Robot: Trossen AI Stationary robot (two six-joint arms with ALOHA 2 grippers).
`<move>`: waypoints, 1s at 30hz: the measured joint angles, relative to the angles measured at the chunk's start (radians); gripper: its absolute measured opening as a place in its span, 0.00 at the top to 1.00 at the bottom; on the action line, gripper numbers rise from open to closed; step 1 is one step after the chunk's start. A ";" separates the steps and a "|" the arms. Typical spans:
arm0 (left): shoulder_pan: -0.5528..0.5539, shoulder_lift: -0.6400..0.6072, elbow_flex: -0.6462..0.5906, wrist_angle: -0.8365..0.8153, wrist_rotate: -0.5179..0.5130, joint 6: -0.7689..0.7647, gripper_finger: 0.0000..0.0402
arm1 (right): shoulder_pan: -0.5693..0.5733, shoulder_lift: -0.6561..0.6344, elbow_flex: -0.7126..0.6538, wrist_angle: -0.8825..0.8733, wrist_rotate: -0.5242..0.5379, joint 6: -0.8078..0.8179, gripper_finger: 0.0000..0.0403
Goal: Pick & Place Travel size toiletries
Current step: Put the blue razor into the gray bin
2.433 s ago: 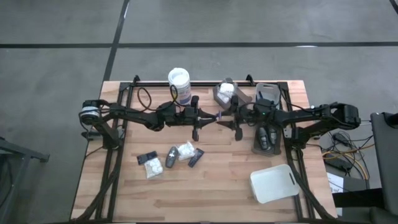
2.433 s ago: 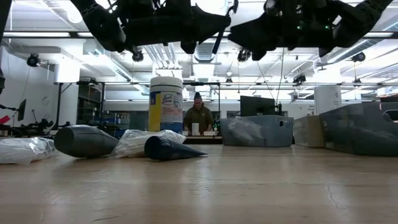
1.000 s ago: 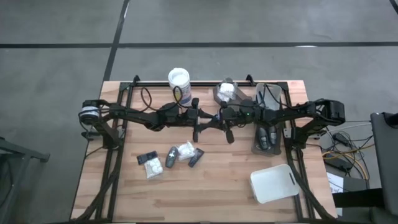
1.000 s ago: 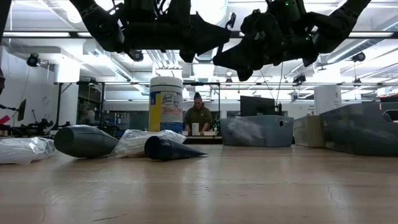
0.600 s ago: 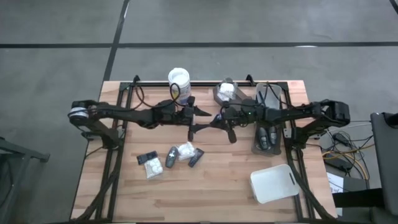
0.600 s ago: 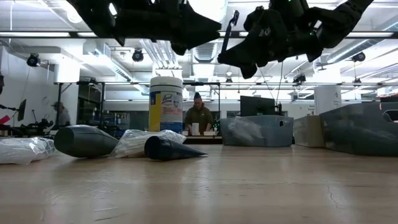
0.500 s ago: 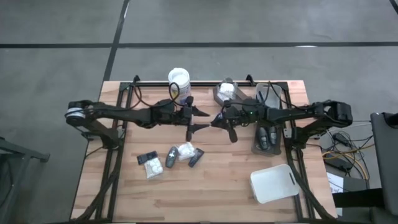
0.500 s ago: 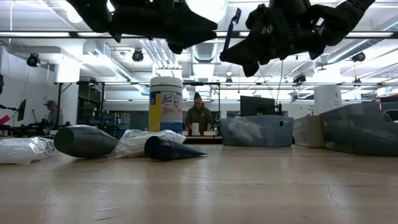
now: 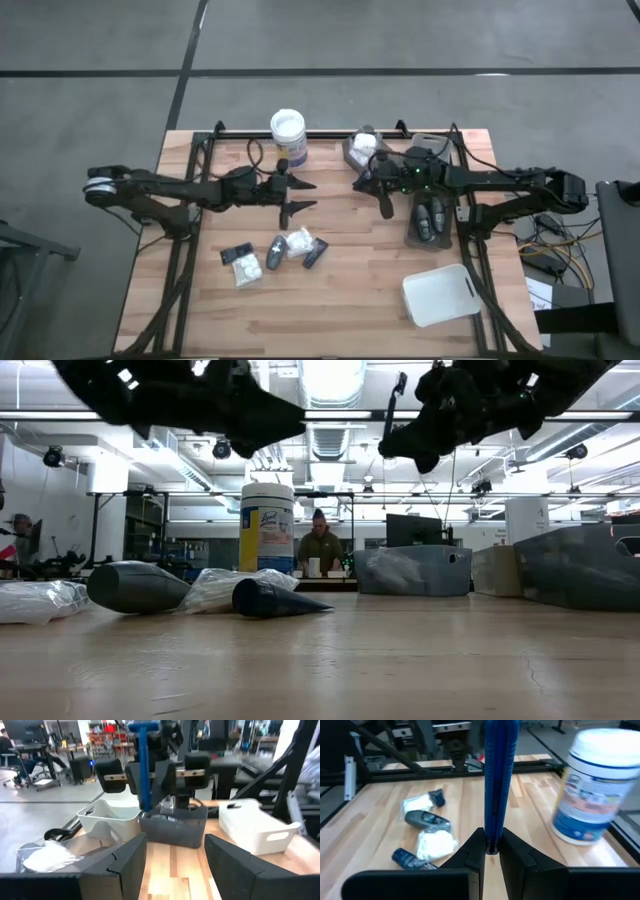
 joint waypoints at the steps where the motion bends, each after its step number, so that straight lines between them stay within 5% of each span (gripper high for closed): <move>1: 0.000 -0.007 -0.026 0.037 0.000 -0.007 0.49 | -0.011 -0.008 0.000 -0.011 0.000 0.001 0.92; 13: 0.000 -0.082 -0.218 0.202 0.001 -0.055 0.49 | -0.182 -0.060 -0.013 -0.136 0.016 0.053 0.92; 30: 0.000 -0.083 -0.228 0.203 0.001 -0.060 0.49 | -0.499 -0.073 -0.075 -0.350 0.015 0.105 0.91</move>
